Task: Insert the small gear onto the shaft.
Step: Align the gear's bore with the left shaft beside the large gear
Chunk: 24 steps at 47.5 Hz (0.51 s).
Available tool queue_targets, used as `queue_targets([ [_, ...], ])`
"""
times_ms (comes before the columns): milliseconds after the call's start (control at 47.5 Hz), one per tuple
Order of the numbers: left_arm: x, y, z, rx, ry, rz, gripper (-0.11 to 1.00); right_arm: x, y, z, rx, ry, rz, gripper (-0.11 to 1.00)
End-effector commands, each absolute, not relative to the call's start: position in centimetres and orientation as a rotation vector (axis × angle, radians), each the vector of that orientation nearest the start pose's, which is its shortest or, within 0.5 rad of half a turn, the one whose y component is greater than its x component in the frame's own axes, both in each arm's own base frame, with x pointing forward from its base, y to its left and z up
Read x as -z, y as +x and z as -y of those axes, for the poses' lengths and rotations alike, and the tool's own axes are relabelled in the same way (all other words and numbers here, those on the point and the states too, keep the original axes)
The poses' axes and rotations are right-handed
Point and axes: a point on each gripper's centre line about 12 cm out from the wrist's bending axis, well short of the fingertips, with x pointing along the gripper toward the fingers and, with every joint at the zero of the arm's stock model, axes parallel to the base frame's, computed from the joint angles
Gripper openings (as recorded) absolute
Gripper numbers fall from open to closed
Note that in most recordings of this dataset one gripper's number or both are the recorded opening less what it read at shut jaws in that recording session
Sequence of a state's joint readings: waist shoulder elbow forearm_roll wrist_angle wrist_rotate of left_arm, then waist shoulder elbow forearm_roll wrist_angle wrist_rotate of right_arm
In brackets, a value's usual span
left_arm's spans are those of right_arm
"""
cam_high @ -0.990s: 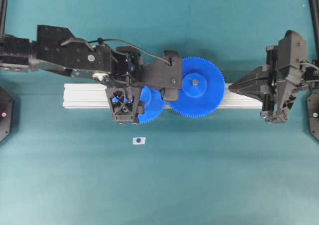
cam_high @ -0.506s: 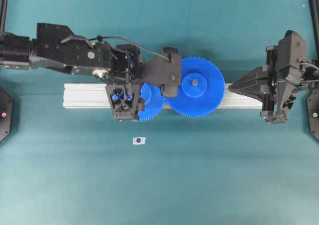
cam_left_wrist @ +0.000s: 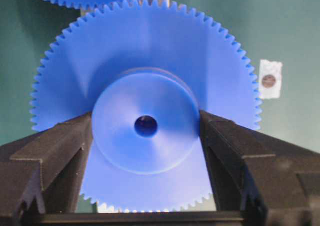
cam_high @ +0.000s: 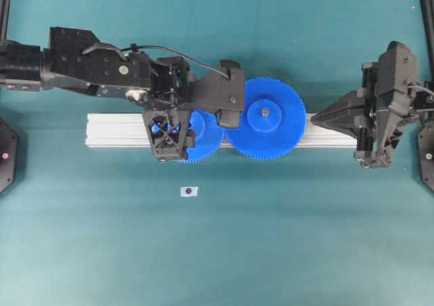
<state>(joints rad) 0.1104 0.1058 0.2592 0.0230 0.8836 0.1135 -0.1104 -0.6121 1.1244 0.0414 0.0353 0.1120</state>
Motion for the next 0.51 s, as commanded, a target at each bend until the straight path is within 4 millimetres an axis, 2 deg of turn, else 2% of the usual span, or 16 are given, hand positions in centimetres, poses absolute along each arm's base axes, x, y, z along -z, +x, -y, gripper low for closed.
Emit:
queue_targets([
  [0,-21.21,40.64,-5.53,-0.050,0.054,-1.217,0.69,-20.30,23.95,2.64,0.150,0.190,-0.517,0.04],
  [485,-21.38,40.69,-5.54,-0.051,0.054,-1.212,0.69,-20.30,23.95,2.61,0.148,0.188,-0.518,0.04],
])
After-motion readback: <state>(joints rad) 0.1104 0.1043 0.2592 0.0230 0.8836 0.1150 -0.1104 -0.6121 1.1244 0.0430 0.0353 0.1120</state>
